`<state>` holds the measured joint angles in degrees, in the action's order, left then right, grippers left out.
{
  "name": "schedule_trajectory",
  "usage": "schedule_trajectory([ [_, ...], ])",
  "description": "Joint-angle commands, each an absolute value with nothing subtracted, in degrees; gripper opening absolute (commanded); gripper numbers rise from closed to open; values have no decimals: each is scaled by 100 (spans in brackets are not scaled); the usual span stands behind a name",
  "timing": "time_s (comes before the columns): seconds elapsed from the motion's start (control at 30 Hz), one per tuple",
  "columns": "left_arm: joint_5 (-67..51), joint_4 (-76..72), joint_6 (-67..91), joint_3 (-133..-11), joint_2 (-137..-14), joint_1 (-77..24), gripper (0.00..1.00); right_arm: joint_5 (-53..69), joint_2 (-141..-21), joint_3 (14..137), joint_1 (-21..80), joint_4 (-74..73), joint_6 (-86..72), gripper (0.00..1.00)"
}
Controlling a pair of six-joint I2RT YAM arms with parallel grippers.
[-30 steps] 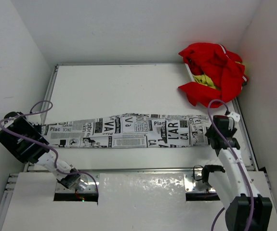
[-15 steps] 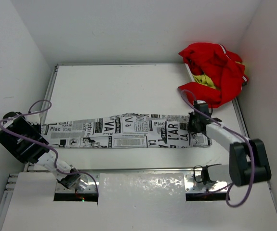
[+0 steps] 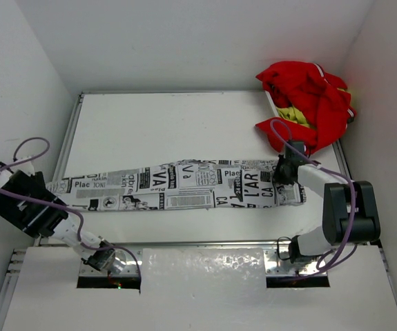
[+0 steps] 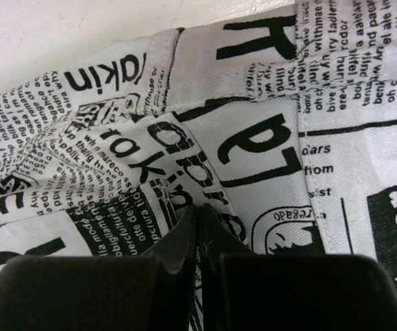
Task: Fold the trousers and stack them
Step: Fold the trousers
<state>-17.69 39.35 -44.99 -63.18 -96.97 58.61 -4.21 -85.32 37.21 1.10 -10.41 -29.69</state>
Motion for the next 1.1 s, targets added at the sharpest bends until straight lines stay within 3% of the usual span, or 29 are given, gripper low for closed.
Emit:
schedule_trajectory([
  [0.0, -2469, 4253, -4474, -6662, -9738, 5977, 48, -695, -8692, 3752, 18, -1397, -2576, 0],
  [0.23, -2681, 4263, -4184, -6846, -10309, 5968, 55, -993, -8981, 4367, -313, -1959, -2119, 0],
  [0.3, -2646, 4315, -4122, -6908, -10580, 5968, 63, -853, -9122, 4560, -596, -2223, -2118, 0],
  [0.5, -2856, 4359, -4333, -6487, -10486, 5749, 70, -941, -9211, 4711, -861, -2338, -1828, 0],
  [0.53, -2926, 4264, -4324, -6408, -10424, 5696, 75, -940, -9202, 4728, -861, -2338, -1819, 0],
  [0.8, -3559, 4342, -4272, -6196, -10178, 5291, 76, -607, -9176, 4720, -809, -2224, -1670, 0],
  [0.97, -2709, 3736, -3815, -5916, -10054, 5133, 62, -615, -9097, 4658, -800, -2171, -1652, 0],
  [1.03, -2288, 3647, -3753, -5801, -10230, 5124, 44, -606, -9036, 4632, -800, -2153, -1679, 0],
  [1.07, -2233, 3674, -3849, -5766, -10317, 5124, 31, -580, -9018, 4641, -791, -2153, -1687, 0],
])
